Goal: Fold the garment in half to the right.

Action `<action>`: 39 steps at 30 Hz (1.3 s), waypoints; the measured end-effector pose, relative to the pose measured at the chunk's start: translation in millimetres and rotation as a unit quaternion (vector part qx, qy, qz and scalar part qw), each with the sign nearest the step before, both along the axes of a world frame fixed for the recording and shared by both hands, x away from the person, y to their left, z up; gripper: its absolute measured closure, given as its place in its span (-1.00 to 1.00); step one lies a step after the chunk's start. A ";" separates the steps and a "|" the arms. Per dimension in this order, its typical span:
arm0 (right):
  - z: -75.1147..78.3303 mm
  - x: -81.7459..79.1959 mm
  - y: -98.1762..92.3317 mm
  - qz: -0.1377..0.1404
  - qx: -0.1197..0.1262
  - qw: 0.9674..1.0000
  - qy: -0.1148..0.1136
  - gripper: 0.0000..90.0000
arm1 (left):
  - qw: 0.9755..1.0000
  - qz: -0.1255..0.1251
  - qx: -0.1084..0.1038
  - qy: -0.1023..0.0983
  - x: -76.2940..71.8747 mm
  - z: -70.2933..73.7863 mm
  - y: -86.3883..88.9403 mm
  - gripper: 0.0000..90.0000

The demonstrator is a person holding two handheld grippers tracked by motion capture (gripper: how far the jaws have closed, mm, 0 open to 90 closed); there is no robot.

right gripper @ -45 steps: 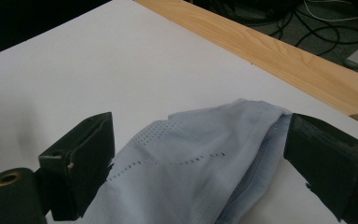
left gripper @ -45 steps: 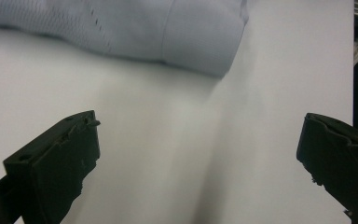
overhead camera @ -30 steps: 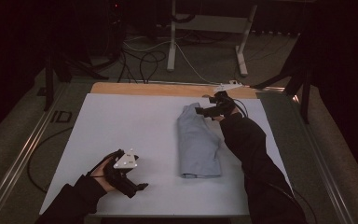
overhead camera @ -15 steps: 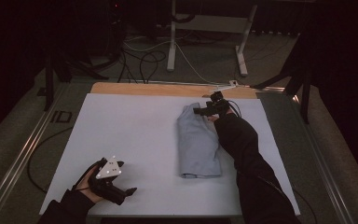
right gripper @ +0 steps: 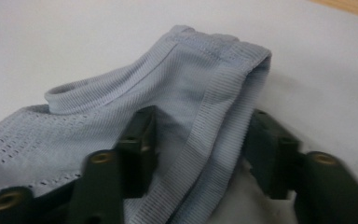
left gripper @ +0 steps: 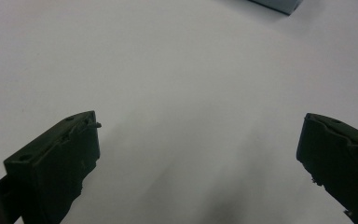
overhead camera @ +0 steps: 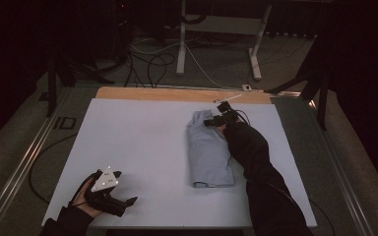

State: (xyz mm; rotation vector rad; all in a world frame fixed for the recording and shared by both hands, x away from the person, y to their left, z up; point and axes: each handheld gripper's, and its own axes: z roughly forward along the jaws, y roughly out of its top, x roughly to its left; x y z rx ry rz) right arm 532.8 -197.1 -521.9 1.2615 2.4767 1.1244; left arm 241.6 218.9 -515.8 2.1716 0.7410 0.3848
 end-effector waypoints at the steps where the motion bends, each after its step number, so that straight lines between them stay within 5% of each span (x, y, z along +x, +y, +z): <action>1: 0.9 -0.4 0.0 0.001 0.002 1.000 0.000 0.52 | 1.000 0.001 -0.002 0.001 0.4 -0.8 0.6 -0.99; 3: 5.3 -3.1 0.0 -0.001 0.001 1.000 -0.012 0.84 | 1.000 0.003 -0.005 0.001 1.2 -1.8 1.7 -0.98; 11: 32.3 -8.7 7.0 0.017 0.053 0.996 -0.067 0.90 | 1.000 0.004 -0.013 -0.004 0.9 -1.1 1.8 -0.99; 22: 7.3 2.2 9.5 0.002 0.019 0.999 -0.031 0.89 | 1.000 0.001 -0.018 -0.007 0.6 0.0 2.9 -0.99; 24: 3.0 3.7 10.8 -0.001 0.001 1.000 -0.031 0.89 | 1.000 -0.001 -0.018 -0.007 0.7 -0.1 2.7 -0.99; 39: -3.5 7.4 16.3 -0.010 -0.028 0.999 -0.038 0.70 | 1.000 -0.006 -0.019 -0.010 -0.1 0.8 2.2 -0.99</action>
